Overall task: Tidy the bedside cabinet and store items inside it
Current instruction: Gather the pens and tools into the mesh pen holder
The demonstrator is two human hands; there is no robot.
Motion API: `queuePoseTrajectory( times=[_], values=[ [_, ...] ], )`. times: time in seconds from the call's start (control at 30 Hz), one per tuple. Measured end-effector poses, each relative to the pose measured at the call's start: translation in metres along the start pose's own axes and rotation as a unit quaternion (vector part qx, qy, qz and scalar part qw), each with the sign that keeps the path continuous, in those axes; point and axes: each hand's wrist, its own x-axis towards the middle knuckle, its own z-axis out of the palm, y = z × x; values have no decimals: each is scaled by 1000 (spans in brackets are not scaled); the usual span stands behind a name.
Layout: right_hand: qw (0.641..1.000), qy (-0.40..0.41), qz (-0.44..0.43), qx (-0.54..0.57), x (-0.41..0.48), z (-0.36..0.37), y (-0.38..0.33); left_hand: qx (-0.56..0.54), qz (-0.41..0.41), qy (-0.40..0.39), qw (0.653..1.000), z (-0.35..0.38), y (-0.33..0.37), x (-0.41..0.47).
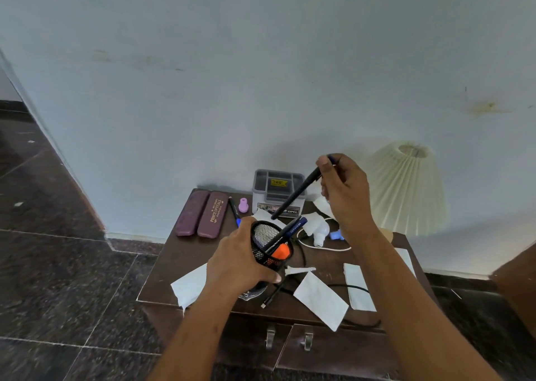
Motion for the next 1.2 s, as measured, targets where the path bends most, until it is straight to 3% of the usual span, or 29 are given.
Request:
queuePoseTrajectory(
  times=[0.13, 0.3, 0.53, 0.63, 0.7, 0.77, 0.83, 0.93, 0.97, 1.0, 1.2],
  values=[
    [991, -117, -26, -66, -10, 15, 6, -5, 4, 0, 1000, 0, 0, 0],
    [961, -205, -51, -179, -20, 23, 19, -13, 9, 4, 1000, -3, 2, 1],
    [933, -254, -81, -243, -19, 20, 28, -11, 6, 3, 1000, -3, 0, 2],
    [951, -247, -29, -185, -18, 17, 27, -8, 4, 7, 1000, -3, -1, 2],
    [974, -198, 54, -92, -16, 13, 32, -8, -2, 12, 1000, -3, -3, 2],
    [974, -158, 151, -53, -12, 6, 49, -5, -8, 14, 1000, -4, -4, 2],
    [941, -197, 240, -133, -13, -5, 72, -1, -7, 13, 1000, -4, -4, 2],
    [807, -374, 282, -360, -26, -17, 101, 3, -1, 7, 1000, -2, -3, 2],
    [782, -399, 280, -388, -31, -18, 109, 2, 0, 6, 1000, -2, -3, 2],
    [783, -395, 285, -385, -34, -16, 114, 2, 1, 5, 1000, -2, -2, 2],
    [867, -258, 348, -246, -30, -11, 124, 1, -1, 11, 1000, -5, -5, 3]
  ],
)
